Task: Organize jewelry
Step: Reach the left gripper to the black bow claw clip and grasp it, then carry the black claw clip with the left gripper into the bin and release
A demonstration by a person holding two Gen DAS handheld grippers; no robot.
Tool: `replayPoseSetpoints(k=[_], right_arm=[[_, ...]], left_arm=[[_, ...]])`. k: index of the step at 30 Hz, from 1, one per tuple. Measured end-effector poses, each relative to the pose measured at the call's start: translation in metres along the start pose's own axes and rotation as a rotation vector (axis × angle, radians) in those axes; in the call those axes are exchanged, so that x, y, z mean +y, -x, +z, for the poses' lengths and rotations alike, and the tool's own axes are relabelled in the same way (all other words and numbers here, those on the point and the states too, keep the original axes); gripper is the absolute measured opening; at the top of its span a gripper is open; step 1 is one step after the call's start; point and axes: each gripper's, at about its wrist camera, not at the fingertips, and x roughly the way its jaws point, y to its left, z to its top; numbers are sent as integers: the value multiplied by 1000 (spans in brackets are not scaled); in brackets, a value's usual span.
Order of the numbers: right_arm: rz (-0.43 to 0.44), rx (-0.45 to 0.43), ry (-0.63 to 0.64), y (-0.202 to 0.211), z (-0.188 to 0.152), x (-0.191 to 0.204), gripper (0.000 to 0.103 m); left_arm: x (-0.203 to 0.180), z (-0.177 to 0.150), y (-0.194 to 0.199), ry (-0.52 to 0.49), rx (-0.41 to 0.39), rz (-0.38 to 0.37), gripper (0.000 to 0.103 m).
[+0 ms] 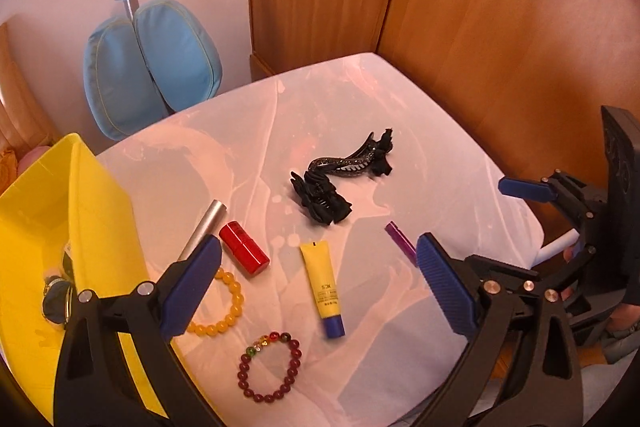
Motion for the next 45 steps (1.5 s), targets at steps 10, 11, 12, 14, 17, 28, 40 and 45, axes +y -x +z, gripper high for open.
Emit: replayPoseSetpoints(k=[10,11,12,14,17,28,40,45], right_arm=[[-42,105,-37,-50,-4,-30,98],[-45,110,-39,-50,-5,-31,98],[-45,113,-42,-50,-5,-32,98],[-44,109,-55,-48,-6,-34,98],[-38,94,-76,-42,-5,-36,98],[-46,64,-79,-23,-11,-36,98],[51,-67,57,35,-12,9,98],[146,-105,117,46,-9,43,98]], left_arm=[[2,26,-103,33,129,8,95],[1,26,-109,27,139,10,95],[0,26,-115,18,151,13,95],[-2,26,-124,-5,164,23,95],[-5,26,-139,-36,191,31,94],[-10,25,-116,-35,166,-16,35],[-6,-8,34,62,-76,22,35],[23,-48,102,116,-161,148,35]])
